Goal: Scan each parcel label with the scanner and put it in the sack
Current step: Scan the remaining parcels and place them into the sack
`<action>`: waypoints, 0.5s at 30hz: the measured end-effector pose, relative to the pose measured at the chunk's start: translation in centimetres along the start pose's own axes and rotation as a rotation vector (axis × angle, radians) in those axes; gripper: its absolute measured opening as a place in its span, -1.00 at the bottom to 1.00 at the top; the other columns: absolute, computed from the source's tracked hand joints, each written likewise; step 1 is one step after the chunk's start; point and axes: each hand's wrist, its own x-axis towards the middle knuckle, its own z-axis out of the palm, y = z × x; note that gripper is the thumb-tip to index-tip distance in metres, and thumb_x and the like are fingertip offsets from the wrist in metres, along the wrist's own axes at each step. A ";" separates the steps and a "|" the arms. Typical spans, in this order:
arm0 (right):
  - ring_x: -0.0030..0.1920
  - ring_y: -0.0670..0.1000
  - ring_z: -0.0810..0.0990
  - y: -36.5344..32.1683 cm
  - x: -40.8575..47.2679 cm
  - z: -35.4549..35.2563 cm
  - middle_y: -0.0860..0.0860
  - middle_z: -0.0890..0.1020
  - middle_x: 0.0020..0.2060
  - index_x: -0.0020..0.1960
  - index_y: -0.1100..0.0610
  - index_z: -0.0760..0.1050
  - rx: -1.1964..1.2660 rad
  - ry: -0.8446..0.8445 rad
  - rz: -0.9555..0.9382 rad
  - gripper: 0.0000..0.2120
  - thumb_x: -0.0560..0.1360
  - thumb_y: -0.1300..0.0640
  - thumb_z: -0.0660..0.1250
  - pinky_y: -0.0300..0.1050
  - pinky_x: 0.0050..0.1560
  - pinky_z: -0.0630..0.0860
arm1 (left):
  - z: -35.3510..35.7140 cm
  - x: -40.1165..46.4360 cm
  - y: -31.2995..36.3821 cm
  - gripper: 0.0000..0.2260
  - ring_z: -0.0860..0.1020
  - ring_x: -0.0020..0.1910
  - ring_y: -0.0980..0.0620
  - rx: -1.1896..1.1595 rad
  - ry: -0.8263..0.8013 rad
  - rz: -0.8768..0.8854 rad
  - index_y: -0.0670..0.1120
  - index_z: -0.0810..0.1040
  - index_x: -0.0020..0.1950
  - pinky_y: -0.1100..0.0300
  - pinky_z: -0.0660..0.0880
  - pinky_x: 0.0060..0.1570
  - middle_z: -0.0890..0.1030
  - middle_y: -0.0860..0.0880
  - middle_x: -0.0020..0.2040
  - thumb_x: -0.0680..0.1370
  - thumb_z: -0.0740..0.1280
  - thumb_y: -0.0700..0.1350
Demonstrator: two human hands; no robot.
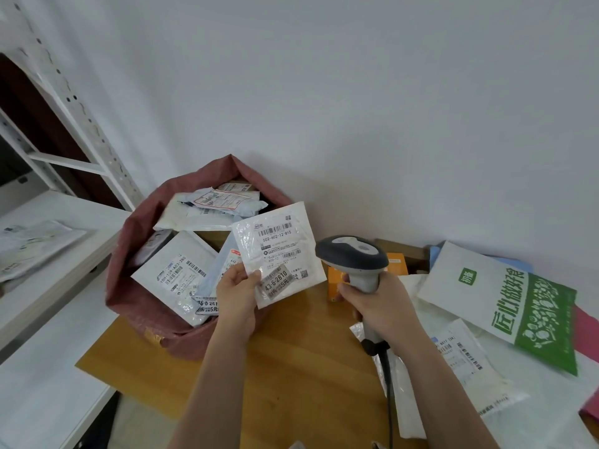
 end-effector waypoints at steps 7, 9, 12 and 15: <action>-0.44 -0.15 0.58 -0.6 -1.2 0.5 -0.10 0.63 -0.37 -0.26 -0.04 0.49 -0.061 -0.050 -0.055 -0.81 0.51 0.03 0.40 -0.29 -0.30 0.56 | -0.1 -0.4 -0.4 -0.89 0.64 0.04 -0.18 0.014 0.032 -0.033 -0.12 0.52 0.02 -0.22 0.58 0.05 0.63 -0.16 0.09 0.58 0.30 -0.32; -0.43 -0.15 0.57 -0.6 -1.4 0.4 -0.12 0.61 -0.37 -0.25 -0.06 0.47 -0.071 -0.027 -0.055 -0.82 0.50 0.02 0.41 -0.35 -0.32 0.50 | -0.1 -0.4 -0.5 -0.88 0.64 0.05 -0.20 0.006 0.043 -0.041 -0.13 0.52 0.01 -0.24 0.57 0.05 0.63 -0.18 0.11 0.57 0.30 -0.33; -0.40 -0.14 0.58 -0.6 -1.5 0.1 -0.12 0.61 -0.37 -0.25 -0.06 0.46 -0.078 -0.008 -0.075 -0.81 0.49 0.04 0.42 -0.32 -0.27 0.52 | -0.3 -0.4 -0.9 -0.88 0.64 0.05 -0.22 0.003 0.055 -0.052 -0.15 0.53 0.05 -0.26 0.57 0.04 0.63 -0.19 0.12 0.57 0.32 -0.32; -0.41 -0.14 0.59 -0.8 -1.7 -0.2 -0.14 0.60 -0.40 -0.26 -0.05 0.47 -0.077 -0.001 -0.067 -0.81 0.49 0.04 0.42 -0.34 -0.29 0.52 | -0.4 -0.5 -1.3 -0.87 0.64 0.05 -0.21 0.017 0.070 -0.068 -0.09 0.54 0.02 -0.27 0.56 0.05 0.65 -0.15 0.09 0.56 0.33 -0.31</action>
